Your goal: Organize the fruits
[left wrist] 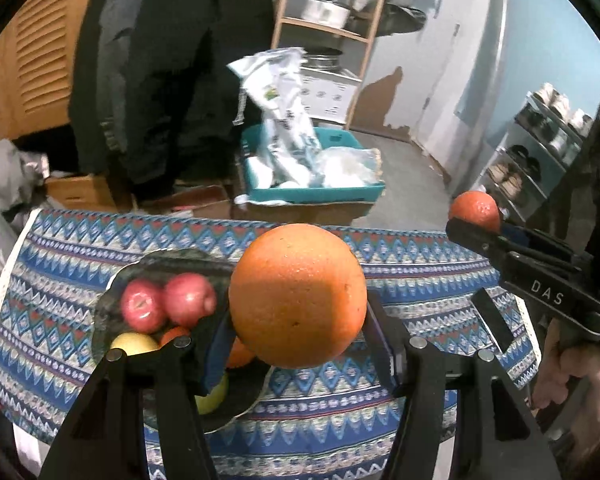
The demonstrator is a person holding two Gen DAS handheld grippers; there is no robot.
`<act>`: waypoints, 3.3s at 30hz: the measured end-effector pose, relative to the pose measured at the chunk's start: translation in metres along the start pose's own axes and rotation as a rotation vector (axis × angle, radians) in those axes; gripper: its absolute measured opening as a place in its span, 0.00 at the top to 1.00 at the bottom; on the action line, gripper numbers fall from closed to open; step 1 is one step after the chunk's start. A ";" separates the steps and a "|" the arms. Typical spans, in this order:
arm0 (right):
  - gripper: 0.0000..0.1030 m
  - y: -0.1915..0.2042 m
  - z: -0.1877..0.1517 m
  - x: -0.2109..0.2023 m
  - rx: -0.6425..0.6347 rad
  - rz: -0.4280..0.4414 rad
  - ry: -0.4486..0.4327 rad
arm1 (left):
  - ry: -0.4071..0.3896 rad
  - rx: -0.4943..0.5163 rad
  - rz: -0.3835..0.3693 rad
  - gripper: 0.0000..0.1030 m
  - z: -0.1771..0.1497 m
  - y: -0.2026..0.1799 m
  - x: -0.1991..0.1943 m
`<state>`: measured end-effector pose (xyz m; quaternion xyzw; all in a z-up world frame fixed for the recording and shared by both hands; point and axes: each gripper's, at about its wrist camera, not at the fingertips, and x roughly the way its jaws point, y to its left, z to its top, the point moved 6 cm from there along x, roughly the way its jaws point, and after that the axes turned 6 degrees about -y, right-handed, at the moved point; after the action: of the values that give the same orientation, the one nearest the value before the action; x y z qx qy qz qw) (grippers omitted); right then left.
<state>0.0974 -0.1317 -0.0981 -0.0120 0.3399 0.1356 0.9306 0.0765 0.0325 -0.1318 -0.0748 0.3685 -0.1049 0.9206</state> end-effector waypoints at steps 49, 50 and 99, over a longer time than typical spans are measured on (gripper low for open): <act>0.57 0.126 -0.040 0.137 -0.080 0.209 0.259 | 0.245 -0.211 0.151 0.40 -0.074 0.137 0.084; 0.57 0.127 -0.041 0.139 -0.082 0.211 0.263 | 0.257 -0.214 0.154 0.40 -0.076 0.138 0.086; 0.38 0.102 0.010 0.061 -0.105 0.085 0.070 | 0.011 -0.137 0.181 0.17 -0.002 0.101 -0.015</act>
<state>0.1219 -0.0174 -0.1220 -0.0512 0.3648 0.1924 0.9095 0.0783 0.1339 -0.1454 -0.1035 0.3850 0.0038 0.9171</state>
